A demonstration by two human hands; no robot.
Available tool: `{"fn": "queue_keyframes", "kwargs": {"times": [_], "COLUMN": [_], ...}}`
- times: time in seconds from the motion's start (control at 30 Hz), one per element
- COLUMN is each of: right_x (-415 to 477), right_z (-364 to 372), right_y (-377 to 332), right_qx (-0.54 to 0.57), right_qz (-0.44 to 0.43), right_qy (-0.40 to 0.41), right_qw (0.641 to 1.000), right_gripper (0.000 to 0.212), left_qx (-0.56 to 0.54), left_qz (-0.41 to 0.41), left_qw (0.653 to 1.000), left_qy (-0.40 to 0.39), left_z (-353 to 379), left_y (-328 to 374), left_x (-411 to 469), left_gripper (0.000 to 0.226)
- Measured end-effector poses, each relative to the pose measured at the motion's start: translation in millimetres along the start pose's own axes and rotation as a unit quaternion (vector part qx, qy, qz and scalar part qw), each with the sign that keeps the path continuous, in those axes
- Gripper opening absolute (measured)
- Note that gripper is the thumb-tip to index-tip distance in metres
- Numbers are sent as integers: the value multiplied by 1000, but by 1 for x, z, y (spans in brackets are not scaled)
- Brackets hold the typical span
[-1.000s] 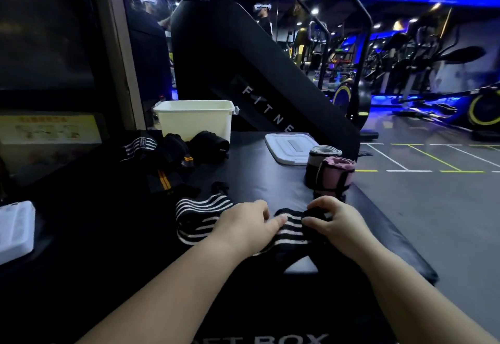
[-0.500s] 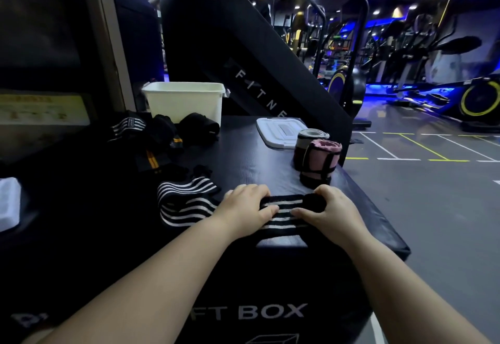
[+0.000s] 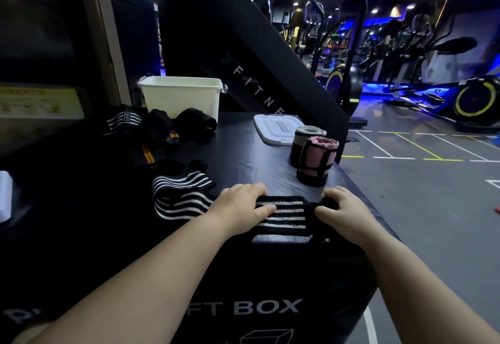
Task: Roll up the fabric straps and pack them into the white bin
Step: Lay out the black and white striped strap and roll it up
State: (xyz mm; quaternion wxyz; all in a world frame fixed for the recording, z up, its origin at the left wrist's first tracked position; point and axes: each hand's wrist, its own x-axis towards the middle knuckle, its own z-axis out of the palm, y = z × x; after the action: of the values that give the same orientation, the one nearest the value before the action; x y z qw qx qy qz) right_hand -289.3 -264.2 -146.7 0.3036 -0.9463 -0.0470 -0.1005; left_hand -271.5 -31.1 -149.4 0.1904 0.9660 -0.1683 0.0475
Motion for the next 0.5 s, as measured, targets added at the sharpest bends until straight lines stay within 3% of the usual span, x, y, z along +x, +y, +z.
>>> {"fn": "queue_keyframes", "kwargs": {"times": [0.07, 0.37, 0.5], "right_x": [0, 0, 0], "right_z": [-3, -13, -20], "right_y": [4, 18, 26], "right_qx": [10, 43, 22], "right_qz": [4, 26, 38], "right_qy": [19, 56, 80], "right_qw": [1000, 997, 996], "right_gripper": [7, 23, 24], "left_qx": [8, 68, 65], "left_qz": [0, -24, -15], "left_qw": [1000, 996, 996], "left_qy": [13, 60, 59], "left_z": [1, 1, 1], "left_y": [2, 10, 5], "left_x": [-2, -8, -13], "left_gripper": [35, 47, 42]}}
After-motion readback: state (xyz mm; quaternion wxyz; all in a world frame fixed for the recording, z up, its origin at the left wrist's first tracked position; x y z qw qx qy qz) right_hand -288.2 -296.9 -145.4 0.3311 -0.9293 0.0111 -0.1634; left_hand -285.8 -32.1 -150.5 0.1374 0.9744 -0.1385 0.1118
